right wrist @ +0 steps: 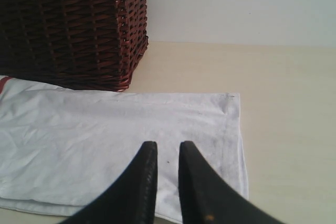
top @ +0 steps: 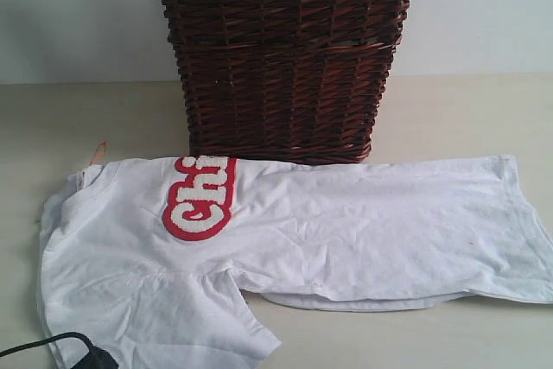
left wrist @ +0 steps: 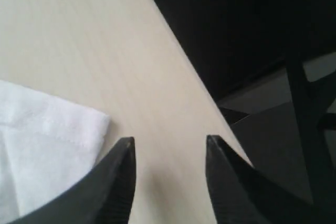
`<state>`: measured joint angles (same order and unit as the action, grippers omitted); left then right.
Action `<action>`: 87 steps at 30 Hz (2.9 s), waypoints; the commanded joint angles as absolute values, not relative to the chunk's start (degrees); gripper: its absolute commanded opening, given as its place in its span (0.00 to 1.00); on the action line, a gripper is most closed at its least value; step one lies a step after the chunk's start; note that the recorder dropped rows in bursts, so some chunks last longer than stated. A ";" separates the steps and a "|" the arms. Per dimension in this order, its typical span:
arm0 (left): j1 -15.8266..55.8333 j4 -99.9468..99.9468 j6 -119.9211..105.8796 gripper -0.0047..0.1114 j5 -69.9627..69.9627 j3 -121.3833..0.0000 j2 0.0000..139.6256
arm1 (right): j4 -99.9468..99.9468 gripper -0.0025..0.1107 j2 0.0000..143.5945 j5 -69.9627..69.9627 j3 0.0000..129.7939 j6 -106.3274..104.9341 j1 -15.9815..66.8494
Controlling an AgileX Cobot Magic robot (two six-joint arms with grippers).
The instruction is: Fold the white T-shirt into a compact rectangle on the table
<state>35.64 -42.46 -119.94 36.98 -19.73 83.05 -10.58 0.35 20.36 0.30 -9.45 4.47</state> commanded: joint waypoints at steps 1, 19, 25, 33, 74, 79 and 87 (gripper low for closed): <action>36.00 -43.51 -120.23 0.41 31.61 -19.58 85.89 | -10.62 0.16 0.00 19.74 0.00 -9.77 4.33; 36.02 -49.09 -120.23 0.38 31.93 -24.13 93.71 | -10.62 0.16 0.00 19.74 0.00 -9.77 4.33; 36.02 -52.23 -120.23 0.04 31.58 -24.13 93.99 | -10.62 0.16 0.00 19.74 0.00 -9.77 4.33; 35.89 -54.54 -119.34 0.04 30.59 -24.13 91.86 | -10.62 0.16 0.00 19.74 0.00 -9.77 4.33; 13.08 -80.12 -116.57 0.04 15.02 -40.46 91.98 | -10.62 0.16 0.00 19.74 0.00 -9.77 4.33; 10.69 -83.78 -116.57 0.04 13.58 -44.32 95.70 | -10.62 0.16 0.00 19.74 0.00 -9.77 4.33; 6.47 -84.66 -116.70 0.04 15.02 -51.36 101.33 | -10.62 0.16 0.00 19.74 0.00 -9.77 4.33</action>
<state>7.47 -83.82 -116.67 14.38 -49.26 99.38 -10.58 0.35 20.36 0.30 -9.45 4.47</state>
